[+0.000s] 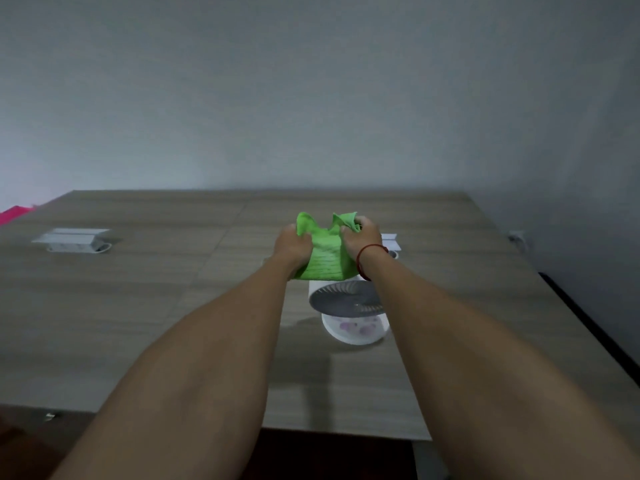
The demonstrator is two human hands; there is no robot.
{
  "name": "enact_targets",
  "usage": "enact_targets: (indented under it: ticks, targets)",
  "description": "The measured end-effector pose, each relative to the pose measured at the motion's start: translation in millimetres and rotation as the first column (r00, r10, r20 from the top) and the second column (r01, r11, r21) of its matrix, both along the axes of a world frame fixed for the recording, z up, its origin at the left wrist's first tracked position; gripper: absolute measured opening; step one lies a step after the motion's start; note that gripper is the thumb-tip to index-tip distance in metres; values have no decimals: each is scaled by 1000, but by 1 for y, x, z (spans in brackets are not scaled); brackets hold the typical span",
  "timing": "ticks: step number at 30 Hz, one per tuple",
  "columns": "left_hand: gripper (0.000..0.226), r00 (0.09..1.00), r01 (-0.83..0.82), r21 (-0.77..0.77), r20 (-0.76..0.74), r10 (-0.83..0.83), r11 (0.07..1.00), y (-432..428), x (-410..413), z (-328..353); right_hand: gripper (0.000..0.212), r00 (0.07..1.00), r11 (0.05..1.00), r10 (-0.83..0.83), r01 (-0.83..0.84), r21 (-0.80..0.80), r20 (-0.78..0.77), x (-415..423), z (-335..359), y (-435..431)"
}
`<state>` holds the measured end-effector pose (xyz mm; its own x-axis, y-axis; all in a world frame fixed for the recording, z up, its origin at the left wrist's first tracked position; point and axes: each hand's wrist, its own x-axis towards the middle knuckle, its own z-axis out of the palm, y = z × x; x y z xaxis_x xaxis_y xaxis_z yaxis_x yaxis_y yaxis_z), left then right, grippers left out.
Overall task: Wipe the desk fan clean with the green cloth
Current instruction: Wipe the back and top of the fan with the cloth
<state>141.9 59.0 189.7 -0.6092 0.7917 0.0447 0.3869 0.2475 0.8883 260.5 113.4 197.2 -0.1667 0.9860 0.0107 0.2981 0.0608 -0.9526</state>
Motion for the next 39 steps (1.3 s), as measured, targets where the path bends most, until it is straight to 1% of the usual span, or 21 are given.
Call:
enact_targets:
  ticks: [3,7,10,14,16,18,20,22,23,24,26,28,30,32,33,34,37,39]
  targets:
    - [28,998,19,23,-56,-17,1000,5,26,-10,38,998,999,-39,39,0,46,25,-11,2]
    - [26,997,61,45,-41,-59,997,11,51,-16,36,994,999,-51,50,17,98,53,-20,15]
    - [25,990,115,48,-84,-111,992,19,57,-22,34,988,997,-81,79,23,133,67,-26,28]
    - [24,955,196,-14,-226,-194,981,31,66,-27,35,974,984,-177,177,13,142,81,-44,38]
    - [27,947,212,-30,-241,-213,977,39,69,-29,34,969,979,-201,205,-13,142,82,-51,44]
    - [30,945,196,-79,-249,-210,977,44,69,-32,34,966,975,-200,212,-60,163,82,-58,48]
    - [31,945,137,-124,-282,-167,983,47,63,-36,34,958,975,-176,201,-93,226,80,-67,49]
    - [28,948,51,-114,-306,-83,992,48,51,-43,40,943,973,-174,209,-101,283,77,-75,48]
    - [28,947,16,-115,-318,-52,993,49,44,-48,47,934,968,-199,235,-92,298,75,-79,46]
    - [28,942,-1,-142,-331,-46,990,51,36,-53,56,921,960,-233,269,-76,312,72,-81,44]
    - [34,941,28,-250,-321,-110,968,55,27,-63,69,893,951,-290,308,0,346,69,-85,39]
    - [41,934,145,-326,-265,-238,934,58,28,-69,70,881,959,-282,273,77,381,65,-90,35]
    - [45,920,239,-352,-217,-327,905,59,34,-70,71,900,983,-183,153,104,395,62,-96,33]
    - [45,900,283,-370,-215,-379,885,61,35,-71,75,896,992,-30,-27,122,442,57,-100,30]
    - [45,897,289,-379,-215,-387,879,62,33,-73,75,880,986,18,-94,136,474,54,-104,29]
    - [45,897,290,-385,-208,-389,876,64,31,-75,74,867,980,32,-124,154,498,52,-107,29]
    - [47,879,320,-415,-205,-430,852,69,24,-79,60,863,965,-27,-109,238,505,46,-114,32]
    - [57,859,338,-421,-226,-459,842,71,22,-81,57,883,956,-71,-72,285,464,46,-119,35]
